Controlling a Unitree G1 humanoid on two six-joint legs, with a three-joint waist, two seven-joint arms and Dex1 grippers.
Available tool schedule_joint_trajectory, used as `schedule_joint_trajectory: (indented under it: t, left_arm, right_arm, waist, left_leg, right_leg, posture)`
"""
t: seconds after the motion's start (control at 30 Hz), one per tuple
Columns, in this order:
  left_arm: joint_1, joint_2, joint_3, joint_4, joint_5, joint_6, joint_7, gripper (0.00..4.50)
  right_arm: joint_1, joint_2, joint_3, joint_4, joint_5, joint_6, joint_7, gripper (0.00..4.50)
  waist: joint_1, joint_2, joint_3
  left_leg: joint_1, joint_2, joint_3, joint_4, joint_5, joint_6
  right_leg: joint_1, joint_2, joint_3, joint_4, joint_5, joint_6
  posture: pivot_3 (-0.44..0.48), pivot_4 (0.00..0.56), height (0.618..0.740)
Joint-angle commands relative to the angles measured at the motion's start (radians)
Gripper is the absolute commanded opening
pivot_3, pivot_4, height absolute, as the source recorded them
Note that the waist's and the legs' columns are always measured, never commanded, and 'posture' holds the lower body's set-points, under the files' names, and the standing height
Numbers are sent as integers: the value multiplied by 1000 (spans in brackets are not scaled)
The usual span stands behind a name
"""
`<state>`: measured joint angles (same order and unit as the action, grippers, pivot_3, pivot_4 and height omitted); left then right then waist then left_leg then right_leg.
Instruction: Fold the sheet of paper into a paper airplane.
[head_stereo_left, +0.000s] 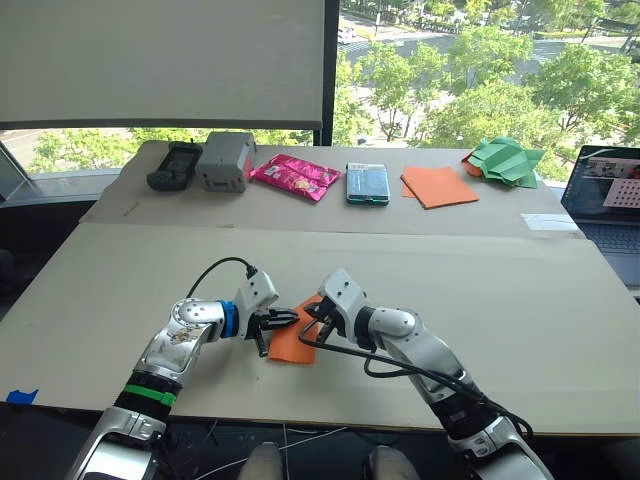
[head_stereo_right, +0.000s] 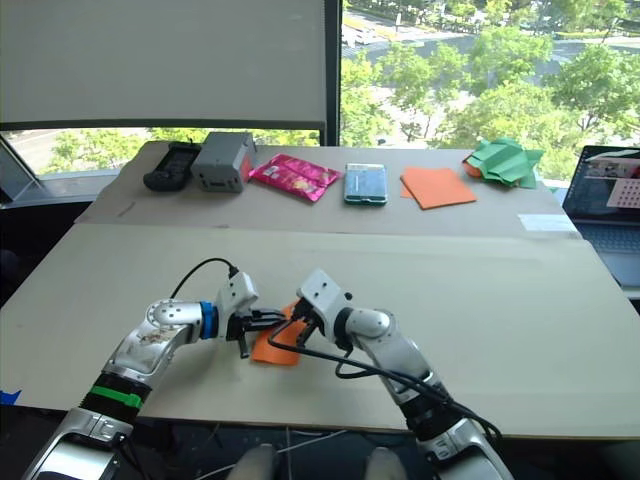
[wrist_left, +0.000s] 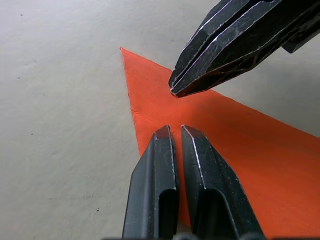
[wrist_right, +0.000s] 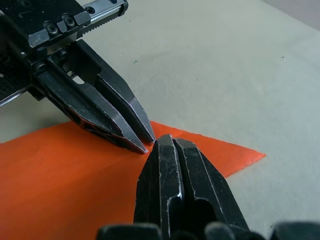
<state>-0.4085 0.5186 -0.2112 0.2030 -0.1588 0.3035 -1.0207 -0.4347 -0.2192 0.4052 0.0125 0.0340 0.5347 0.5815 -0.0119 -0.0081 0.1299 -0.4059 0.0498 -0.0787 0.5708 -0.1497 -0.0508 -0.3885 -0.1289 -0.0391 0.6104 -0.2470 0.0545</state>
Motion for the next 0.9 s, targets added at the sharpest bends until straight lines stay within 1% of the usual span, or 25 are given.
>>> schedule_joint_trajectory:
  t: [0.03, 0.17, 0.57, 0.67, 0.9]
  left_arm:
    - [26, 13, -31, 33, 40, 6, 1, 352]
    - [35, 17, -29, 22, 41, 7, 4, 352]
    - [60, 30, -21, -18, 30, 30, 9, 352]
    - [60, 31, -21, -20, 31, 31, 11, 352]
    - [63, 36, -21, -26, 31, 33, 11, 352]
  right_arm:
    - [-35, -11, 6, 74, -29, -46, 16, 0]
    - [-54, -10, 4, 179, -56, -49, 5, 0]
    - [-128, 13, -49, 378, -55, -128, -22, 0]
    - [-130, 20, -51, 396, -54, -149, -18, 0]
    - [-91, 29, -38, 369, -53, -173, 10, 0]
  waist:
    - [-1, 1, 0]
    - [-1, 2, -3]
    - [-2, 4, -8]
    - [-2, 4, -8]
    - [-2, 5, -9]
  left_leg:
    - [0, 0, 0, 0, 0, 0]
    - [2, 0, 0, 0, 0, 0]
    - [2, 0, 0, 0, 0, 0]
    - [2, 0, 0, 0, 0, 0]
    - [2, 0, 0, 0, 0, 0]
  right_leg:
    - [0, 0, 0, 0, 0, 0]
    - [1, 0, 0, 1, 0, 0]
    - [1, 0, 0, 1, 0, 0]
    - [1, 0, 0, 1, 0, 0]
    - [1, 0, 0, 2, 0, 0]
  posture:
    - [0, 150, 702]
    - [0, 150, 702]
    - [0, 150, 702]
    - [0, 150, 702]
    - [0, 150, 702]
